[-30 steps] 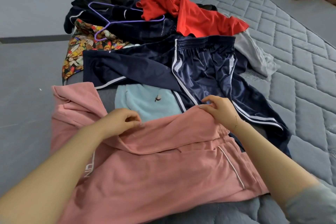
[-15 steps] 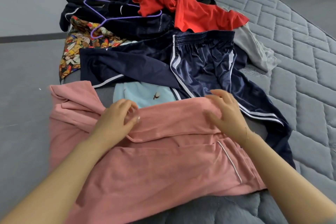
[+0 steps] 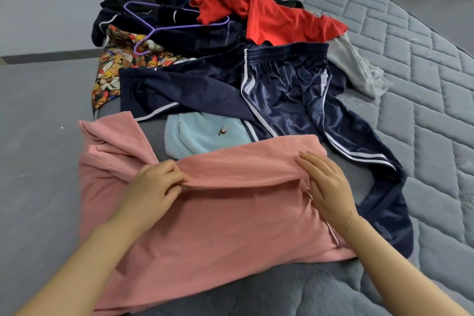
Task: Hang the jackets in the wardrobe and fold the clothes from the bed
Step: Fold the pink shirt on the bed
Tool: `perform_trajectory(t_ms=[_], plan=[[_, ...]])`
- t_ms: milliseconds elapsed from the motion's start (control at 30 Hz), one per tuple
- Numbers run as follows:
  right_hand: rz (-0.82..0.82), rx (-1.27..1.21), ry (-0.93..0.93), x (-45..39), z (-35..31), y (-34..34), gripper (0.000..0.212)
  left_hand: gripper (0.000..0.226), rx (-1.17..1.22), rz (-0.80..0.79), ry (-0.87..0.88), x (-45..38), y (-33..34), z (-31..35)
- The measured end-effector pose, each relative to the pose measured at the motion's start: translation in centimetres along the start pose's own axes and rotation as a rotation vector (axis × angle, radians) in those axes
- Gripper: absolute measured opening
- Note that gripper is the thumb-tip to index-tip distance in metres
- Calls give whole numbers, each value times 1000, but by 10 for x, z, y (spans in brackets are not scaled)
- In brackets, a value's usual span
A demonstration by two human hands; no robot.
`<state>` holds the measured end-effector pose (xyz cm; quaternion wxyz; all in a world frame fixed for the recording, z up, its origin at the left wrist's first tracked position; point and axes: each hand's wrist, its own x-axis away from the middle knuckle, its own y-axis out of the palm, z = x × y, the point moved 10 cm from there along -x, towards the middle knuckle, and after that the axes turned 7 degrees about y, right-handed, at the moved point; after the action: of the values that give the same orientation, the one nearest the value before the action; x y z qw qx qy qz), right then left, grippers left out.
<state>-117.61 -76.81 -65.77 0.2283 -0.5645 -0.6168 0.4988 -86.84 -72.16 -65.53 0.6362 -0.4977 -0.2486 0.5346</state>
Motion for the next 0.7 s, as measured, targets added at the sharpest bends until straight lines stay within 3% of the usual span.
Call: perform_trajectory(t_ms=[100, 167, 267, 333, 400, 700], plan=[[-155, 28, 28, 14, -3, 18, 45, 10, -17, -106, -12, 9, 21, 0], [-281, 59, 82, 20, -2, 35, 44, 19, 0, -200, -58, 16, 42, -7], [-274, 73, 178, 21, -4, 40, 44, 28, 48, -184, -77, 25, 50, -7], [-157, 4, 196, 13, -21, 29, 31, 36, 91, -100, -101, 28, 38, -7], [-120, -88, 152, -1, -53, 30, 26, 24, 172, 44, -169, 32, 17, -21], [-457, -187, -62, -99, -239, 154, 29, 23, 405, 504, -558, 83, -49, -159]])
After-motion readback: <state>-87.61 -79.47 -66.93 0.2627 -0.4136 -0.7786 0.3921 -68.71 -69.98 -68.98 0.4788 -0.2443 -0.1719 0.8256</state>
